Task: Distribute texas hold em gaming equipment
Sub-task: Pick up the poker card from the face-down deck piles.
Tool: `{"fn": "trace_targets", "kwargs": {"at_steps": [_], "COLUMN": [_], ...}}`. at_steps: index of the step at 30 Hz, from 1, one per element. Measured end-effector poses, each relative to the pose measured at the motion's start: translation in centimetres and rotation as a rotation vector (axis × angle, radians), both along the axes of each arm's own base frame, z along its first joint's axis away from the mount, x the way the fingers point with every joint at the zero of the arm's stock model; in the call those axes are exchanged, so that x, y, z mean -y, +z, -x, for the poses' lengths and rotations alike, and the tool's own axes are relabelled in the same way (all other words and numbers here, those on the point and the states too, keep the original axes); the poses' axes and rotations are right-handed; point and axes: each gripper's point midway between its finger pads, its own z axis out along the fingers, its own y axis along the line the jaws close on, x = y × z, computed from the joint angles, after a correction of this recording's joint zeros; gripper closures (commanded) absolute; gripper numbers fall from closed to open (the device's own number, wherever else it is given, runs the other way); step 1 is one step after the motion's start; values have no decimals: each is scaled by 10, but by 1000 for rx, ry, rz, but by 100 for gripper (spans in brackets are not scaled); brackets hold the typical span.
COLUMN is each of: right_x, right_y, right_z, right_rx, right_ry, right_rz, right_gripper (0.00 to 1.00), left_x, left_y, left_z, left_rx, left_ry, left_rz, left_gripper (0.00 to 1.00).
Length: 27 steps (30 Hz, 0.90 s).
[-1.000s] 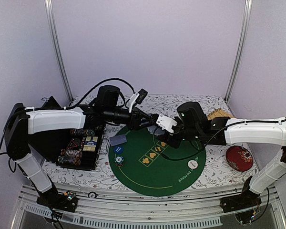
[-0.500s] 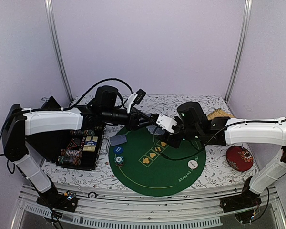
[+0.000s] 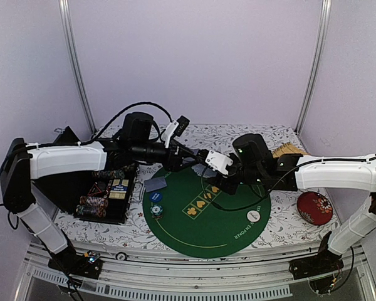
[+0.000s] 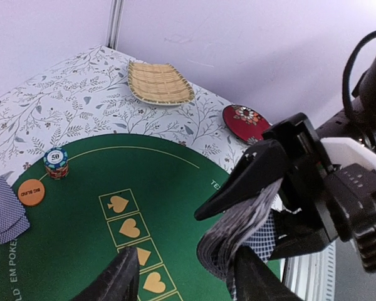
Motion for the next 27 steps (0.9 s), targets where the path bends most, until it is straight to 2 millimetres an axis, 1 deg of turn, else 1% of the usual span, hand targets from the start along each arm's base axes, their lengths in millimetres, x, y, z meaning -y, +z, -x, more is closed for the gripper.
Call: {"fn": "trace_targets", "kwargs": {"at_steps": [5,8,9,13,16,20,22,25,27], "right_x": [0,0,0,1,1,2,2,2,2], "right_y": [0,0,0,-1,-1,0,0,0,0], "right_z": [0,0,0,0,-1,-2,-2,-3,-3], "right_rx": [0,0,-1,-2,-1,5,6,7,7], "right_ry": [0,-1,-2,-2,-5,-12,-15,-16,-17], "right_rz": [0,0,1,4,5,4,5,6,6], "right_gripper": [54,54,54,54,54,54,54,54,54], "left_x": [6,12,13,15,15,13,11,9,9], "left_y": [1,-4,-6,-8,-8,-4,-2,0,1], "left_z": [1,-1,-1,1,-1,0,-1,0,1], "left_rx": [-12,-29,-35,-43,-37,-24,-17,-12,-12], "left_ry": [-24,-36,-40,-49,-40,-26,-15,-12,-12], "left_rz": [22,23,21,20,17,14,11,8,9], "left_gripper": [48,48,50,62,69,77,84,87,88]}}
